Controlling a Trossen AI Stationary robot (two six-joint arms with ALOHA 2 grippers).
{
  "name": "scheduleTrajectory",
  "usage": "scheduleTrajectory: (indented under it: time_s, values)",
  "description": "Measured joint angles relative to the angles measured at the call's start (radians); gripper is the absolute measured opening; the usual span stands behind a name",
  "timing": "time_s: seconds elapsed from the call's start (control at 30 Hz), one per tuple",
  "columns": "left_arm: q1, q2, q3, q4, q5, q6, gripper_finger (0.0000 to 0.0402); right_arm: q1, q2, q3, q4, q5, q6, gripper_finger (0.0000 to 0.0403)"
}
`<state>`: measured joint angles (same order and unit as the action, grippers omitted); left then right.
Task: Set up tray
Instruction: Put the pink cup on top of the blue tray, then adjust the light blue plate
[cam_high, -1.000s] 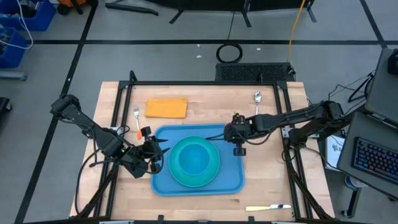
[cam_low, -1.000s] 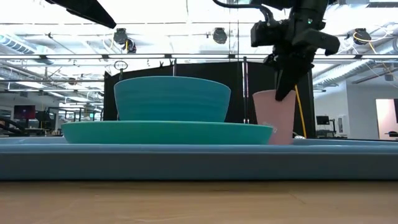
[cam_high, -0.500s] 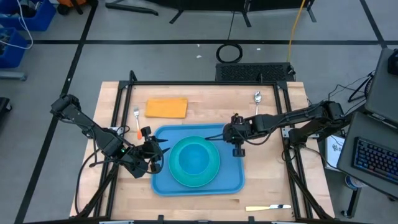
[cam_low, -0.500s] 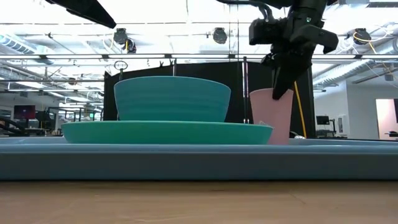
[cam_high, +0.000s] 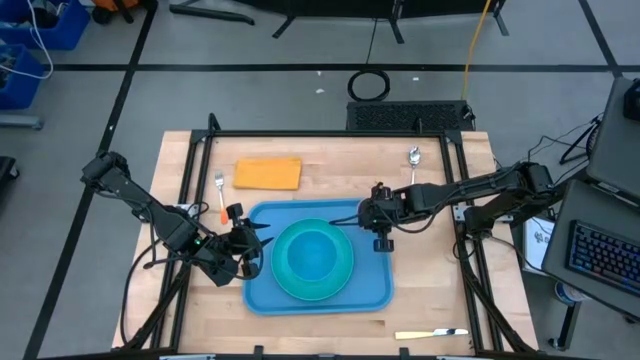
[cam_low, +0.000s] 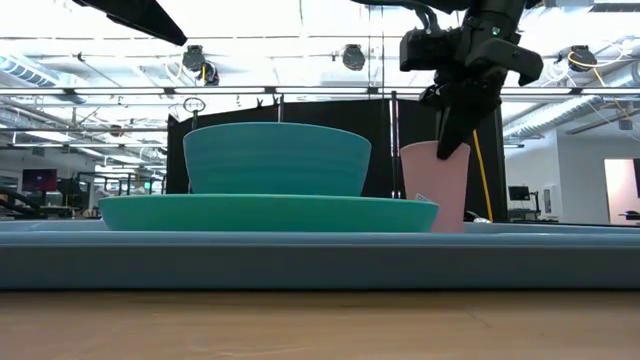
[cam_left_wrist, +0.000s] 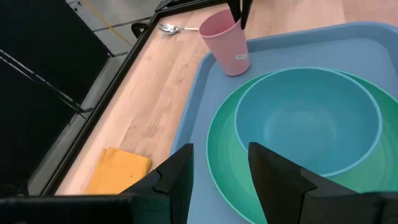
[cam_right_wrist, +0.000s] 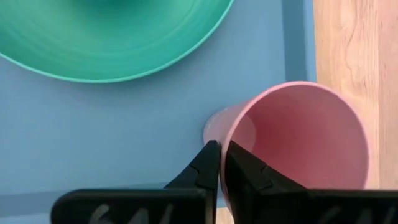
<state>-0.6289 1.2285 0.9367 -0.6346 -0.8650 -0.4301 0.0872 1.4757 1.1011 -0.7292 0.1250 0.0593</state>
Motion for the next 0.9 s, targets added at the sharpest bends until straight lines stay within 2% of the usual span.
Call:
scheduleTrajectory:
  time_s: [0.5, 0.67, 0.9]
  values:
    - [0.000, 0.000, 0.000, 0.000, 0.000, 0.000, 0.0159, 0.006, 0.000, 0.000, 0.003, -0.020, -0.007, 0.0018]
    - [0.000, 0.000, 0.000, 0.000, 0.000, 0.000, 0.0159, 0.024, 0.000, 0.000, 0.010, -0.014, -0.003, 0.0050]
    - [0.000, 0.000, 0.000, 0.000, 0.000, 0.000, 0.0159, 0.045, 0.000, 0.000, 0.008, 0.058, 0.004, 0.0109]
